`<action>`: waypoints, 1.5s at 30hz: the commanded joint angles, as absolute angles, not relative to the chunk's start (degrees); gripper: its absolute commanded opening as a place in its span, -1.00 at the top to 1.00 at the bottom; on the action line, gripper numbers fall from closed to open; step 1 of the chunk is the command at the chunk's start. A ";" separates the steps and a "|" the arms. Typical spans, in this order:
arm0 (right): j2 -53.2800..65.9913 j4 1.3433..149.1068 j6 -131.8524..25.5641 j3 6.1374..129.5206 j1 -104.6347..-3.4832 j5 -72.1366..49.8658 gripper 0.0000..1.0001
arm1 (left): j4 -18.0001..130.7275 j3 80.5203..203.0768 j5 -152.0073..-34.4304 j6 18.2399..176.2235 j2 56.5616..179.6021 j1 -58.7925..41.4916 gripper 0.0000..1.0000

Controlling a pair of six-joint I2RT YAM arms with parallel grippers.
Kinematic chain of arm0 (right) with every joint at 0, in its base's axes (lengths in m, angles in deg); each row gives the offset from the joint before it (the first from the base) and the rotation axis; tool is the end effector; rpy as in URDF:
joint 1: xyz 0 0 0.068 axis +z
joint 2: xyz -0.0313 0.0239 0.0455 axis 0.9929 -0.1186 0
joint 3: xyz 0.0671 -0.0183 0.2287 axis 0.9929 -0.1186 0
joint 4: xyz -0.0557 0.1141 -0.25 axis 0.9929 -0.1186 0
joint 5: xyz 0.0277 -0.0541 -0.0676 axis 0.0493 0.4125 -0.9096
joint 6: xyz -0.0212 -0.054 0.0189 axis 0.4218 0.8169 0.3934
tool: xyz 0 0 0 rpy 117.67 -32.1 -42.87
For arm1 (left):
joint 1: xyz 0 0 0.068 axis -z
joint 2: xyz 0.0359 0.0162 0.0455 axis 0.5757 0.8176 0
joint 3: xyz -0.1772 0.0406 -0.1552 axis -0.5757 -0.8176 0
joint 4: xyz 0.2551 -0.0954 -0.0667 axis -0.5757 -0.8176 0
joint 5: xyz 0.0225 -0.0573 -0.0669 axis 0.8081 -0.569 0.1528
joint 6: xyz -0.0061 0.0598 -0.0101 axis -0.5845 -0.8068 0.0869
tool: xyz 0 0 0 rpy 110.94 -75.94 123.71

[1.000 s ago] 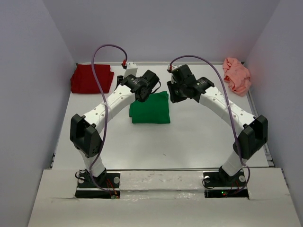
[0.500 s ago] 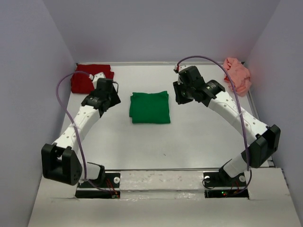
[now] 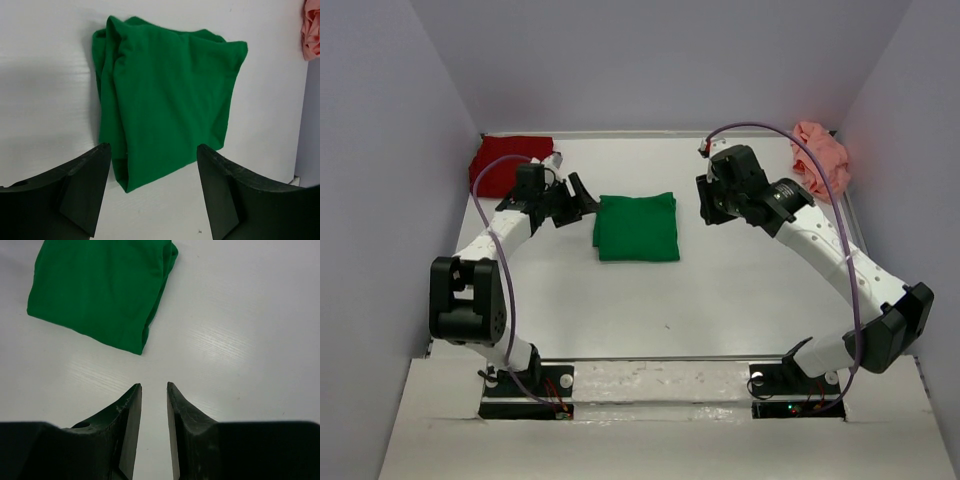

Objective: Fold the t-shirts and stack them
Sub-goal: Neatly place the folded tshirt to the corner

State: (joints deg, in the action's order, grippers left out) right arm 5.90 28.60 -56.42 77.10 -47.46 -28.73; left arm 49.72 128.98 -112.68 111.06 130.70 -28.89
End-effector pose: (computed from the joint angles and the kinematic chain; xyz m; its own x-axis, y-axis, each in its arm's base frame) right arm 0.2751 0.1882 0.3330 -0.6368 -0.2455 -0.7309 -0.3681 0.9298 0.0085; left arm 0.3646 -0.0612 0.2051 -0.6993 -0.3053 -0.6464 0.2031 0.7822 -0.5890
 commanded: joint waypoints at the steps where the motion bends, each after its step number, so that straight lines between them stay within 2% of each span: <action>1: 8.33 30.91 -55.47 77.10 -46.97 -30.12 0.35 | 53.82 125.80 -121.26 114.04 134.51 -31.45 -0.56; 16: 9.92 32.31 -56.52 76.57 -46.97 -28.18 0.34 | 53.82 122.54 -114.50 117.73 142.16 -31.02 -0.54; 32: 11.59 33.02 -56.17 75.69 -46.97 -27.39 0.34 | 60.93 125.00 -117.04 120.19 150.34 -29.35 -0.54; 45: 13.61 32.93 -56.26 76.48 -46.97 -28.35 0.33 | 63.75 128.34 -116.42 124.06 159.39 -17.14 -0.51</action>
State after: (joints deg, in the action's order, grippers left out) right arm 11.52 30.41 -56.44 75.59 -47.46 -27.40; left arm 70.01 130.14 -119.20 123.74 154.62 -20.15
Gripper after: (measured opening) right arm 0.333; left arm 0.760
